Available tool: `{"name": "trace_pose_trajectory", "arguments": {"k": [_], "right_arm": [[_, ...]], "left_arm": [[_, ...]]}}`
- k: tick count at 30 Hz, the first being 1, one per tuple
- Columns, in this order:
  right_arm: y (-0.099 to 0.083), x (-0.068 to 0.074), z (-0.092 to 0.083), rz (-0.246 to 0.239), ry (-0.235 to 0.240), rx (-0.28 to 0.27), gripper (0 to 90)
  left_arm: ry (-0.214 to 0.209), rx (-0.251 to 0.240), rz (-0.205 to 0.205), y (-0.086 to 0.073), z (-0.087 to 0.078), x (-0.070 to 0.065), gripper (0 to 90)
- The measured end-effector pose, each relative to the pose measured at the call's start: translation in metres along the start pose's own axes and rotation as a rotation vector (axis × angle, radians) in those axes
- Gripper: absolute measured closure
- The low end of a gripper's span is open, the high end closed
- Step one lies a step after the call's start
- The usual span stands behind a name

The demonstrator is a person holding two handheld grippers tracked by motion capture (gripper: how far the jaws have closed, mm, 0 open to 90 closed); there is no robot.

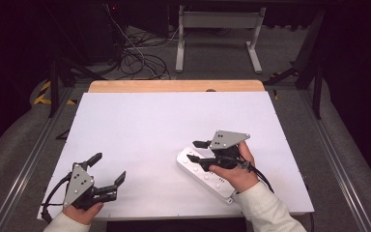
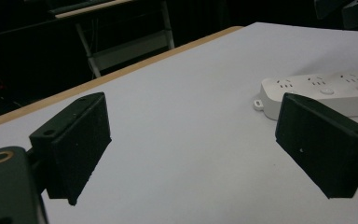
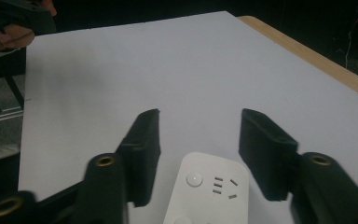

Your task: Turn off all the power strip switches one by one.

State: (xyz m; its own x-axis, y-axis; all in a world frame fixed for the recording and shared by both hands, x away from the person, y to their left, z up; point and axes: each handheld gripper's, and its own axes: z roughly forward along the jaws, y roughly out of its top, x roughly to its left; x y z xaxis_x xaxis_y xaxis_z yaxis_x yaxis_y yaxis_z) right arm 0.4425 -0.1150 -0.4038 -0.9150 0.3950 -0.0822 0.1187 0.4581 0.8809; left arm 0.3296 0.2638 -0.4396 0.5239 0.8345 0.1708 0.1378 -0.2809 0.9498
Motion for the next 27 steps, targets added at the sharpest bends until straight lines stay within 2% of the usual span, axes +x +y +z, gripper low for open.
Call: {"name": "trace_pose_trajectory", "arguments": {"k": [1,2,3,4,7,8,9,11,14,15,17,20,27], "right_arm": [[0.000,0.000,0.000,0.000,0.000,0.000,56.2],[0.000,0.000,0.001,0.005,0.011,0.008,64.2],[0.001,0.001,0.002,-0.020,0.024,0.035,75.2],[0.001,0.001,0.003,-0.036,0.016,0.034,79.3],[0.003,0.003,0.006,-0.108,0.006,0.046,85.0],[0.004,0.004,0.008,-0.112,0.016,0.046,87.3],[0.005,0.004,0.009,-0.103,0.031,0.072,89.2],[0.006,0.004,0.011,-0.091,0.000,0.084,90.0],[0.006,0.004,0.014,-0.066,0.029,0.083,90.0],[0.007,0.003,0.018,-0.045,0.030,0.100,90.0],[0.006,0.003,0.021,-0.034,0.034,0.109,90.0],[0.004,0.001,0.032,-0.020,0.039,0.153,90.0],[-0.001,-0.003,0.046,0.004,0.015,0.220,90.0]], "left_arm": [[0.000,0.000,0.000,0.000,0.000,0.000,10.7],[0.000,0.000,0.001,0.000,0.000,0.000,10.7],[0.000,0.000,0.000,0.000,0.000,0.000,10.8],[0.001,0.001,0.002,0.000,0.000,0.000,10.8],[0.002,-0.001,0.002,0.000,0.000,0.000,10.7],[0.001,-0.001,0.002,0.000,0.000,0.000,10.7],[0.001,-0.002,0.003,0.000,0.000,0.000,10.7],[0.001,-0.003,0.004,0.000,0.000,0.000,10.8],[0.001,-0.004,0.004,0.000,0.000,0.001,10.7],[0.001,-0.004,0.005,0.000,0.000,0.001,10.8],[0.002,-0.002,0.007,0.000,0.000,0.001,10.7],[0.004,-0.002,0.013,0.000,0.000,0.001,10.8],[0.002,0.000,0.006,0.000,0.000,0.001,10.8]]}}
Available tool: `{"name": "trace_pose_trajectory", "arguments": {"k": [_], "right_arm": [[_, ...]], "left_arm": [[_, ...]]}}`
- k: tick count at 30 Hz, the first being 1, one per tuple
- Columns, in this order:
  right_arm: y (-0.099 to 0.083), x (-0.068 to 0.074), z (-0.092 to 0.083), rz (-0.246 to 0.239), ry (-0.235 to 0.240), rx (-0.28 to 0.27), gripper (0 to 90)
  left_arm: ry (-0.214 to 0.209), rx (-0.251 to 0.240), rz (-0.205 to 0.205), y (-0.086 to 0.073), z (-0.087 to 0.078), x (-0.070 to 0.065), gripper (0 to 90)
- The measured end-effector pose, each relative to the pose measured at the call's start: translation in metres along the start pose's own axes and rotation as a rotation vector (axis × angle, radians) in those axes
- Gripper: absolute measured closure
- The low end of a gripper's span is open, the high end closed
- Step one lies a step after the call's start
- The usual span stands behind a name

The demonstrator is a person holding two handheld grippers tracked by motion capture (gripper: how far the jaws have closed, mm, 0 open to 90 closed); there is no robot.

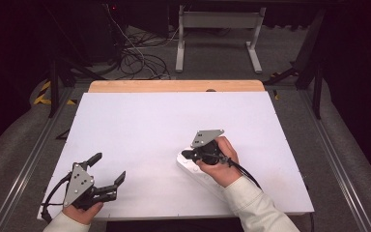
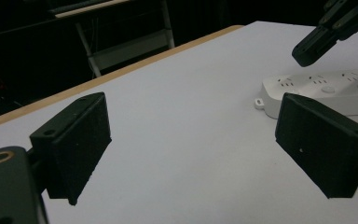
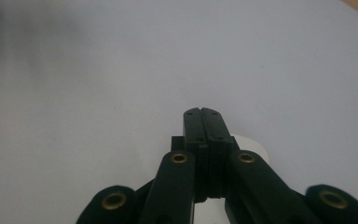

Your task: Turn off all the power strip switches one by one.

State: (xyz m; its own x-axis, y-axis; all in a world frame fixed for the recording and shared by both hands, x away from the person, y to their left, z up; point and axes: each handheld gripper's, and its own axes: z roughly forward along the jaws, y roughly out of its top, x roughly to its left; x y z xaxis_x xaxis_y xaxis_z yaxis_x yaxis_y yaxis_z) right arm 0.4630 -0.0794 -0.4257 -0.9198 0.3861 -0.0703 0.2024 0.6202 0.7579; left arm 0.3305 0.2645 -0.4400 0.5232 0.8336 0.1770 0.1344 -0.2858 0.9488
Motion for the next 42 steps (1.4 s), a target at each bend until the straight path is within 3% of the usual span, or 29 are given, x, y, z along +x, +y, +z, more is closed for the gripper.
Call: {"name": "trace_pose_trajectory", "arguments": {"k": [10,15,25,30,32,42], "right_arm": [[-0.005,-0.005,0.018,0.022,0.001,0.093,90.0],[-0.007,-0.005,0.023,0.027,0.003,0.111,90.0],[-0.009,-0.005,0.027,0.031,0.015,0.124,90.0],[-0.009,-0.003,0.028,0.015,-0.003,0.141,90.0],[-0.010,-0.004,0.029,0.046,0.020,0.142,90.0],[-0.010,-0.004,0.030,0.039,0.010,0.136,90.0]], "left_arm": [[-0.001,0.006,0.004,0.000,0.000,0.000,11.5],[0.000,0.010,0.005,0.000,0.000,0.000,11.6],[0.001,0.012,0.005,0.000,0.001,0.000,11.7],[0.001,0.012,0.006,0.000,0.001,0.000,11.7],[0.001,0.012,0.006,0.000,0.000,0.000,11.7],[-0.001,0.011,0.003,0.000,0.001,-0.001,11.7]]}}
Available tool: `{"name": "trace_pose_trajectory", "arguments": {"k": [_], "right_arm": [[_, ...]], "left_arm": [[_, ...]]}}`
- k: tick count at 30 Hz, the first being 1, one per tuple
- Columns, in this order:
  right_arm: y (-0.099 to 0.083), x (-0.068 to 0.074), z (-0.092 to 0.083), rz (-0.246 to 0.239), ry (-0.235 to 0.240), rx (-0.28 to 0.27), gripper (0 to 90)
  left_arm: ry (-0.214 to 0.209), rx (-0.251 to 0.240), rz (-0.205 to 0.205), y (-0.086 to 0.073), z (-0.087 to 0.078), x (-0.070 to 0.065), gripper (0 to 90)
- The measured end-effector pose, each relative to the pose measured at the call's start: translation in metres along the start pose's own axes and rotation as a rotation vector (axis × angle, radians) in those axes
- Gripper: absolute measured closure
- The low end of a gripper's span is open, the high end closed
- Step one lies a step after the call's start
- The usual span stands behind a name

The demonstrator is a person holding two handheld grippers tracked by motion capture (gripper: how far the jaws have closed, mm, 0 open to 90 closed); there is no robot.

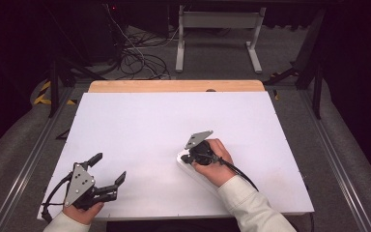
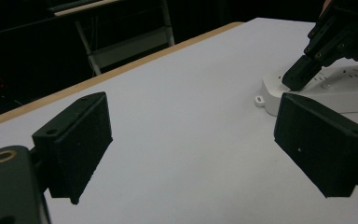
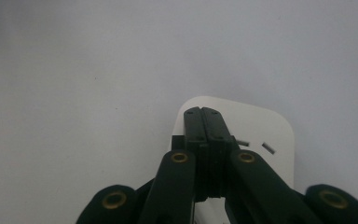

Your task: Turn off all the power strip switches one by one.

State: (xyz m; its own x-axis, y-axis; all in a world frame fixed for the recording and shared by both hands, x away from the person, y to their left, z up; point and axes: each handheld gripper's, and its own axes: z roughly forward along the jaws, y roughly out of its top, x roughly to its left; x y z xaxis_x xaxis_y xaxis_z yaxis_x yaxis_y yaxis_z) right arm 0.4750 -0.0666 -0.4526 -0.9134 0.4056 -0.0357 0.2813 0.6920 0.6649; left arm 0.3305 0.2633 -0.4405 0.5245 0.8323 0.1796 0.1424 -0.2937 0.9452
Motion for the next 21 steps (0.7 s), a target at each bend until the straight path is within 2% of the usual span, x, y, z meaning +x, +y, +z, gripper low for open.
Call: {"name": "trace_pose_trajectory", "arguments": {"k": [4,10,15,17,21], "right_arm": [[0.0004,0.0023,-0.0002,-0.014,-0.019,0.006,90.0],[0.0012,0.0028,0.0002,-0.014,-0.021,0.012,90.0],[0.0034,0.0056,0.0006,-0.023,-0.043,0.031,90.0],[0.0029,0.0051,-0.0003,-0.026,-0.078,0.038,90.0],[0.0026,0.0058,-0.0002,-0.031,-0.078,0.036,90.0]], "left_arm": [[0.002,-0.001,0.003,0.0001,0.0000,0.0002,11.7],[-0.001,0.002,0.001,0.0000,-0.0001,0.0001,11.7],[0.001,0.002,-0.001,0.0001,-0.0004,-0.0005,11.7],[0.001,0.003,0.001,0.0000,-0.0004,-0.0004,11.7],[-0.001,0.003,0.001,-0.0001,0.0000,-0.0003,11.7]]}}
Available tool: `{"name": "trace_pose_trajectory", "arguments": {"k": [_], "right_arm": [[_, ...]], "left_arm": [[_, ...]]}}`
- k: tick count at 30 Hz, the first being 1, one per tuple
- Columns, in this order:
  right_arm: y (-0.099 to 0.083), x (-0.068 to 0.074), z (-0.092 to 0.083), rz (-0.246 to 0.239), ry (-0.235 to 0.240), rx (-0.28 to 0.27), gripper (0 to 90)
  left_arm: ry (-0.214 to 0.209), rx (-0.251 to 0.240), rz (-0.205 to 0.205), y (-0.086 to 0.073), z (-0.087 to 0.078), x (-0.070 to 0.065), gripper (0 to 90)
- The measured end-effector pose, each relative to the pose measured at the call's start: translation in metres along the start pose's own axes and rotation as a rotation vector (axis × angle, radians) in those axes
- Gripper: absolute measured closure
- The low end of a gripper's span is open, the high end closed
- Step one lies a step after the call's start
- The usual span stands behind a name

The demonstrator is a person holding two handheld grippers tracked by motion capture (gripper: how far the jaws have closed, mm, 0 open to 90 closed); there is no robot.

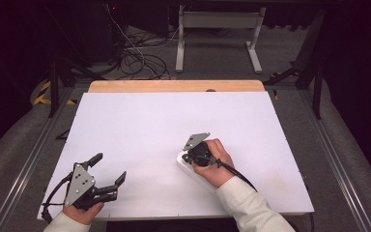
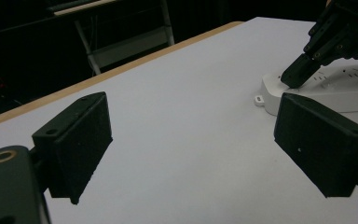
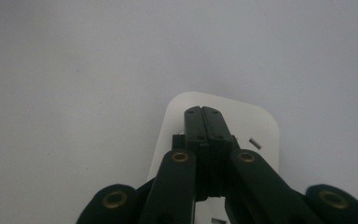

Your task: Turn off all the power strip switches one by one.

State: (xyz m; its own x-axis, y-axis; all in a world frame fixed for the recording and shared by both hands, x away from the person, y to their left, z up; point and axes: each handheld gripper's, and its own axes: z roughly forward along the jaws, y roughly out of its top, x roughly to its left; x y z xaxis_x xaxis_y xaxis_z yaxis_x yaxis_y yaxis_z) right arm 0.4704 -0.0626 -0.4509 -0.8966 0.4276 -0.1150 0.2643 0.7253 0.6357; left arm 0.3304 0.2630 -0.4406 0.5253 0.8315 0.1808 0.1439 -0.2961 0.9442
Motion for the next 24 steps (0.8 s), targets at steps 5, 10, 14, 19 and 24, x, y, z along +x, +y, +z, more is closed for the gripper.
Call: {"name": "trace_pose_trajectory", "arguments": {"k": [5,10,14,19,24], "right_arm": [[-0.0023,-0.0014,-0.0003,0.004,0.017,-0.016,90.0],[-0.0026,-0.0003,-0.0012,0.004,0.028,-0.009,90.0],[-0.0026,-0.0003,-0.0009,0.010,0.025,-0.011,90.0],[-0.0020,0.0009,0.0006,0.008,0.029,-0.001,90.0],[-0.0042,0.0000,-0.0030,0.022,0.037,-0.069,90.0]], "left_arm": [[0.002,0.002,0.003,0.0001,0.0006,0.0002,11.7],[0.002,0.004,0.007,0.0000,0.0006,0.0002,11.7],[0.004,0.002,0.004,0.0000,0.0011,0.0001,11.7],[0.000,0.004,0.001,0.0000,0.0013,-0.0007,11.7],[0.001,0.002,0.004,0.0001,0.0005,0.0005,11.7]]}}
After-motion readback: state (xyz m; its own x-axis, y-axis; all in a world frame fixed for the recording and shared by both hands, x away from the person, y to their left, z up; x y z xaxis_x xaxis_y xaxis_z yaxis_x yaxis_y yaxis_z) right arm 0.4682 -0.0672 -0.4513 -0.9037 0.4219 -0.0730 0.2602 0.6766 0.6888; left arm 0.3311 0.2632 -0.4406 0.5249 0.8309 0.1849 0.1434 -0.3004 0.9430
